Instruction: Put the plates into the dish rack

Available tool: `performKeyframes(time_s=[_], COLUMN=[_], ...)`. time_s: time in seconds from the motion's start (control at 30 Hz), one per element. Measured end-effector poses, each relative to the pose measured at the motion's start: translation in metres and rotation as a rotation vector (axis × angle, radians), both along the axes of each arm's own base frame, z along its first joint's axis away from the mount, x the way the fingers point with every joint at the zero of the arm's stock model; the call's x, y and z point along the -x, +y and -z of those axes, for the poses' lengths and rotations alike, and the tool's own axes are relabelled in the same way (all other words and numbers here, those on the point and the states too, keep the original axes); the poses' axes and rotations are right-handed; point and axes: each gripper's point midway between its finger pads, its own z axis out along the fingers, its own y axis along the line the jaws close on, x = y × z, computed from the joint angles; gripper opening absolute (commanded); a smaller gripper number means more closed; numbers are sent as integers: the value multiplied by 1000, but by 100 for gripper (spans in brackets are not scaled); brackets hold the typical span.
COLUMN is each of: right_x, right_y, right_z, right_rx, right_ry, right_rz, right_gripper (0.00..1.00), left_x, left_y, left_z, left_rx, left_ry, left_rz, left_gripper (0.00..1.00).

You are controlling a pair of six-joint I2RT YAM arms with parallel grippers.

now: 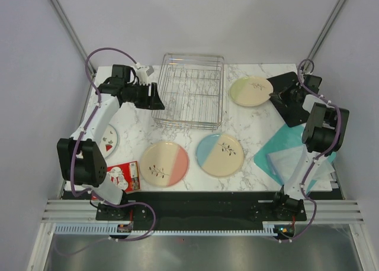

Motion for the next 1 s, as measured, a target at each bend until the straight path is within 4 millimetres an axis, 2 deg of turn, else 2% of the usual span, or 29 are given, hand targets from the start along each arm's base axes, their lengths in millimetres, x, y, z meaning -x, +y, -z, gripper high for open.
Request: performKeyframes(time_s=[0.13, 0.23, 0.4, 0.57, 0.7, 0.73, 0.87, 0.9, 0.93, 1.0], right_x=[7, 11, 19, 30, 36, 37, 39, 39, 40, 41], right_y=[-3, -1, 2, 3, 2, 1, -2, -4, -4, -5], right_z=[-25, -34, -38, -37, -63, -72, -101, -103, -104, -100], right_rx=[-41, -64, -102, -130, -155, -155, -143, -135, -124, -97], right_ry=[-50, -69, -75, -69, -127, -146, -218, -227, -230, -218], right_rz=[-5, -20, -39, -68, -107, -114, -135, -139, -143, -155], right_gripper=[0, 0, 0, 0, 0, 0, 0, 2, 15, 29], left_x=[1, 3, 6, 5, -1, -3, -3, 0, 3, 9], left_y=[-30, -56, -94, -117, -137, -144, -187, -197, -207, -222], left_z=[-12, -15, -10, -15, -27, -31, -44, -45, -46, -47], left_rx=[120, 200, 276, 325, 368, 379, 434, 442, 451, 466], left_ry=[6, 33, 96, 114, 101, 94, 77, 80, 81, 89], left_rz=[77, 145, 238, 288, 329, 344, 437, 458, 478, 510], left_gripper=[68, 68, 68, 68, 70, 75, 75, 75, 75, 75])
